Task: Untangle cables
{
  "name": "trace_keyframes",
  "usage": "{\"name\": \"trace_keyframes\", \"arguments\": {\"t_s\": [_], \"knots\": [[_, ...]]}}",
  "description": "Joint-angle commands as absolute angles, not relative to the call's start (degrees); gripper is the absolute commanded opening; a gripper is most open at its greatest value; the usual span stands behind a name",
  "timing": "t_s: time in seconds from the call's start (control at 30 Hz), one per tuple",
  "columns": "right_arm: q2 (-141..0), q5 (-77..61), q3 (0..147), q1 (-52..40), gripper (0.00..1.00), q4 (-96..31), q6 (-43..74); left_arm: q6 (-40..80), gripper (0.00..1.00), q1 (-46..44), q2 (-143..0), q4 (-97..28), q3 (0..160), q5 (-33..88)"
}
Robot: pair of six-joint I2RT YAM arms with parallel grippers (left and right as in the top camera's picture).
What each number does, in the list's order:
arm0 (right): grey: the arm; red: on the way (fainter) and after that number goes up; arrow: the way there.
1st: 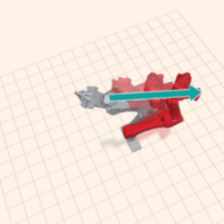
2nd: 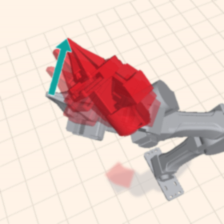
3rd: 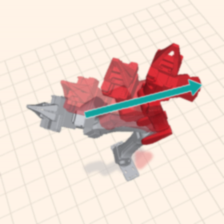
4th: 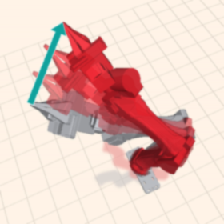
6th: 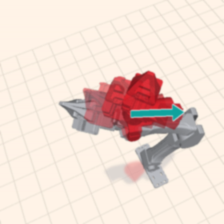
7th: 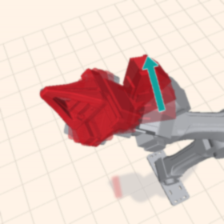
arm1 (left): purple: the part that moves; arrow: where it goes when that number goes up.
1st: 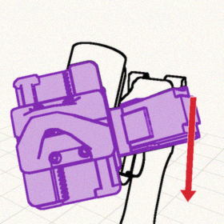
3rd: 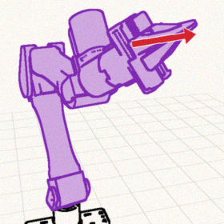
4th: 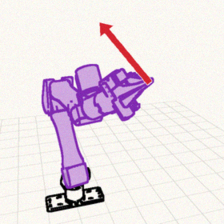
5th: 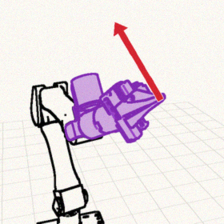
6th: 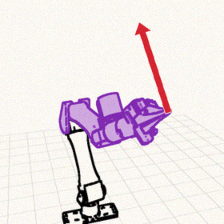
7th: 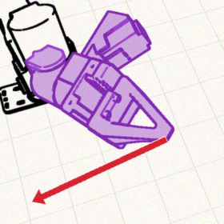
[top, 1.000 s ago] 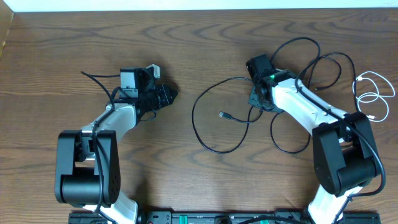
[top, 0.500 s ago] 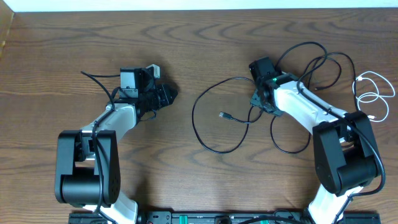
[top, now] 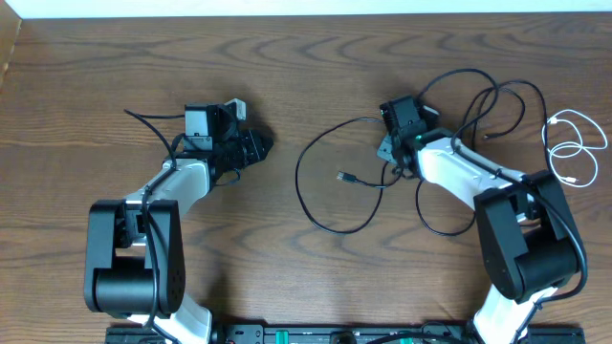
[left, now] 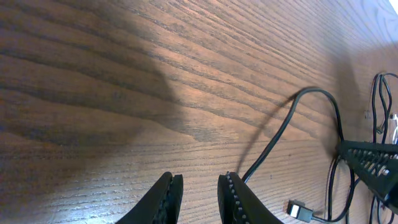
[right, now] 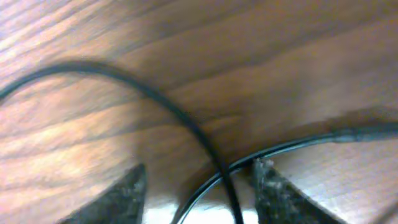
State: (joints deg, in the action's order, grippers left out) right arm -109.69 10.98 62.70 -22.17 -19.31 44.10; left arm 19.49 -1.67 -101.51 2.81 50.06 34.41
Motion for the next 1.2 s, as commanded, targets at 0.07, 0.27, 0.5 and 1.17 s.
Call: {"name": "trace_keyframes", "arguments": {"t_s": [0.07,0.27,0.5,1.17], "knots": [[-111.5,4.1,59.7,-23.8,0.53,-21.5,36.0,19.2,0.26,-1.8,-101.2,2.7,49.8,35.2],[-110.0,-1.5,61.7,-23.5,0.95,-28.1,36.2,19.2,0.26,-1.8,-101.2,2.9,49.8,35.2],[-109.9,-9.1,62.7,-24.6,0.99,-35.0,36.8,19.2,0.26,-1.8,-101.2,2.9,49.8,35.2],[-110.1,2.5,59.4,-31.4,0.32,-34.2,54.7,19.2,0.26,-1.8,-101.2,2.9,49.8,35.2]]}}
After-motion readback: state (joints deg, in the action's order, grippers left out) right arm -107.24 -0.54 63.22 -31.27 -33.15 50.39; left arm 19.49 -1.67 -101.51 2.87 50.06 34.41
